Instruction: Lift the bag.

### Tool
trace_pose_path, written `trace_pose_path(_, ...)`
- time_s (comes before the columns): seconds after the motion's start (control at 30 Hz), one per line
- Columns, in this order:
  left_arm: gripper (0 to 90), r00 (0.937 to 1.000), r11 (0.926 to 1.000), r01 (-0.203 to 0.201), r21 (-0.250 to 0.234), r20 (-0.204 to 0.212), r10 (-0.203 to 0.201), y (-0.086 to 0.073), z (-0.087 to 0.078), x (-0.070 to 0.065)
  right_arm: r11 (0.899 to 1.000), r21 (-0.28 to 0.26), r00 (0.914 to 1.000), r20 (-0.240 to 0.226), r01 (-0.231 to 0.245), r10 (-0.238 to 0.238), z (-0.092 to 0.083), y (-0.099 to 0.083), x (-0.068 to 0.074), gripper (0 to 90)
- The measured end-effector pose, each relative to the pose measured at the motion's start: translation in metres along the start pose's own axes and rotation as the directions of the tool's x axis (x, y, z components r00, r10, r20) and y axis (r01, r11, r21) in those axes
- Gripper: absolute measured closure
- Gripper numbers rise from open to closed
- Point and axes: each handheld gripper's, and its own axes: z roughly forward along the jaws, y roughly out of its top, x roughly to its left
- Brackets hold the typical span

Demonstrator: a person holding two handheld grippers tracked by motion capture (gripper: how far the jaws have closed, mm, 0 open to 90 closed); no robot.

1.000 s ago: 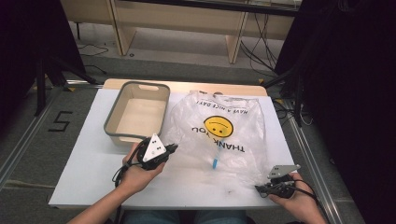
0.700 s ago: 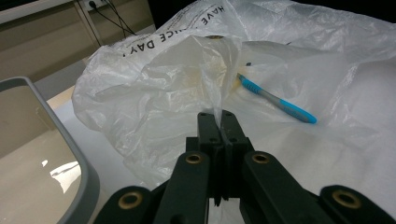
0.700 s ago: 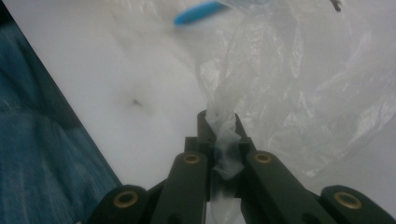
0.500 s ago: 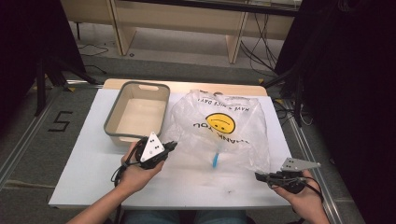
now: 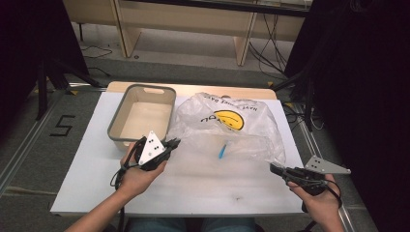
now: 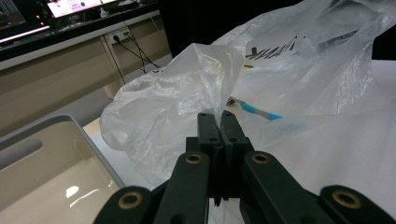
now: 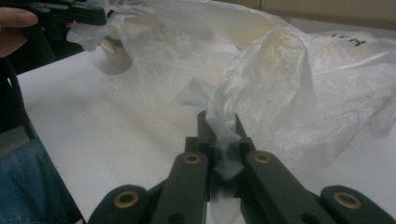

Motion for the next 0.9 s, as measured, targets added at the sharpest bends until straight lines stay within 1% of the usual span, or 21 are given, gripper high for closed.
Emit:
trace_pose_path(0.13, 89.2, 1.0, 0.9998, -0.004, -0.017, -0.009, 0.004, 0.005, -0.001, 0.002, 0.999, -0.036, 0.9999, 0.016, 0.006, -0.005, -0.003, 0.006, 0.002, 89.9)
trace_pose_path(0.23, 89.2, 0.9999, 0.9997, -0.003, -0.025, -0.013, 0.002, 0.007, -0.001, 0.003, 0.999, -0.051, 0.9997, 0.023, 0.007, -0.006, -0.005, 0.01, 0.004, 89.9)
trace_pose_path(0.7, 89.2, 0.9998, 0.9994, -0.004, -0.036, -0.019, 0.003, 0.009, 0.0, 0.005, 0.998, -0.064, 0.9993, 0.037, 0.003, -0.001, -0.004, 0.011, 0.003, 89.9)
trace_pose_path(0.9, 89.2, 0.9997, 0.9992, -0.001, -0.041, -0.025, 0.0, 0.01, 0.001, 0.006, 0.997, -0.076, 0.9984, 0.056, 0.002, 0.002, -0.005, 0.012, 0.002, 89.9)
